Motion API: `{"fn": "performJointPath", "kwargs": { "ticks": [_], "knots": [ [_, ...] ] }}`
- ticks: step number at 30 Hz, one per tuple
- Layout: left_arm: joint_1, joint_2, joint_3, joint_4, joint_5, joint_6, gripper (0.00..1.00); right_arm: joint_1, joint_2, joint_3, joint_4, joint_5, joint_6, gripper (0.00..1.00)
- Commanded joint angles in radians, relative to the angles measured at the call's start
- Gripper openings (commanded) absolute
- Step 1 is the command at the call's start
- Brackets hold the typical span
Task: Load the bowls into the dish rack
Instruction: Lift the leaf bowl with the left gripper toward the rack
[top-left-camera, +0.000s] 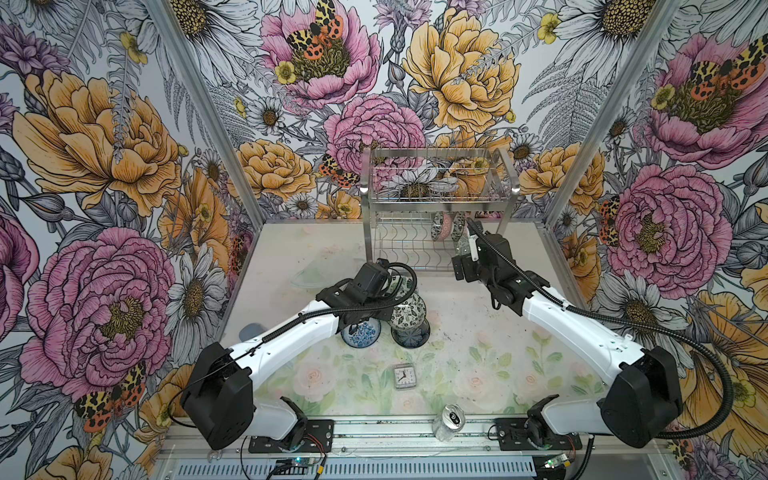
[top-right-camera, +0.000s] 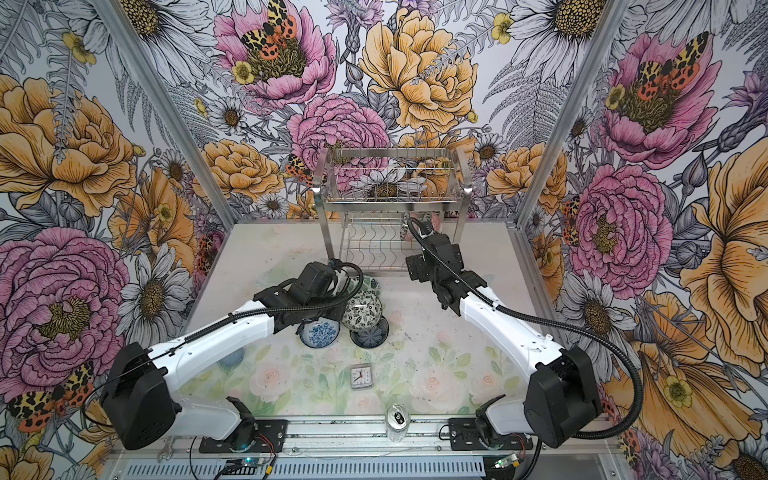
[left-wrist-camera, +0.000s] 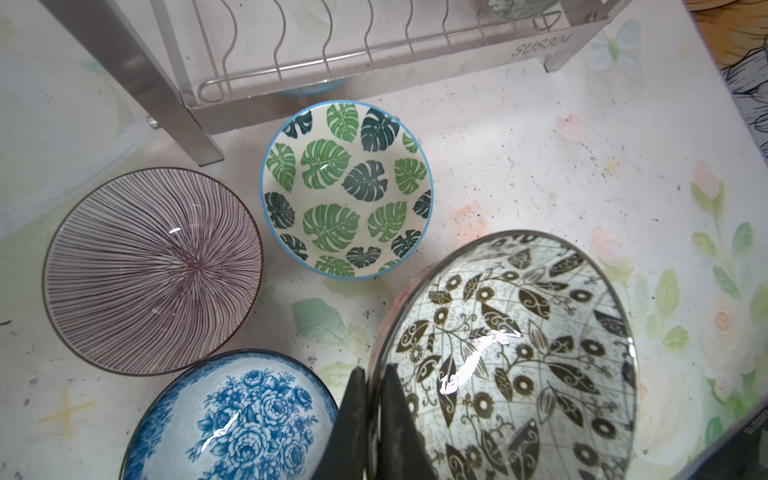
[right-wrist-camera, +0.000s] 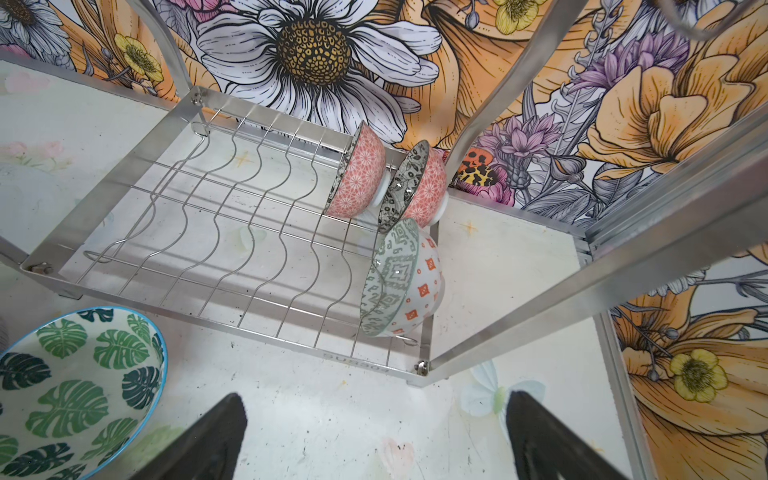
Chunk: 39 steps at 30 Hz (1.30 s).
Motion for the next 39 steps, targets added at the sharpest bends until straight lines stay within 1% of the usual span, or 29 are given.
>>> {"fn": "performJointPath", "kwargs": {
  "ticks": [1, 6, 11, 14, 19, 29, 39],
  "knots": [
    [0.014, -0.043, 0.040, 0.034, 0.000, 0.008, 0.00, -0.004, -0.028, 0.007, 0.003, -0.019, 0.016, 1.00],
    [0.031, -0.053, 0.050, 0.062, -0.023, 0.015, 0.00, -0.005, -0.027, 0.014, -0.001, -0.028, 0.019, 1.00],
    [0.045, -0.043, 0.041, 0.157, -0.041, 0.002, 0.00, -0.005, -0.026, 0.020, -0.004, -0.047, 0.029, 1.00],
    [0.049, -0.019, 0.052, 0.195, -0.059, 0.009, 0.00, -0.005, -0.034, 0.026, -0.010, -0.061, 0.035, 1.00],
    [0.056, 0.029, 0.077, 0.271, -0.060, 0.028, 0.00, -0.002, -0.058, 0.026, -0.017, -0.103, 0.053, 1.00],
    [0.059, 0.165, 0.196, 0.336, -0.044, 0.065, 0.00, 0.002, -0.091, 0.032, -0.028, -0.165, 0.100, 1.00],
    [0.059, 0.229, 0.249, 0.395, -0.026, 0.054, 0.00, 0.015, -0.064, 0.057, -0.014, -0.288, 0.191, 1.00]
  ]
}}
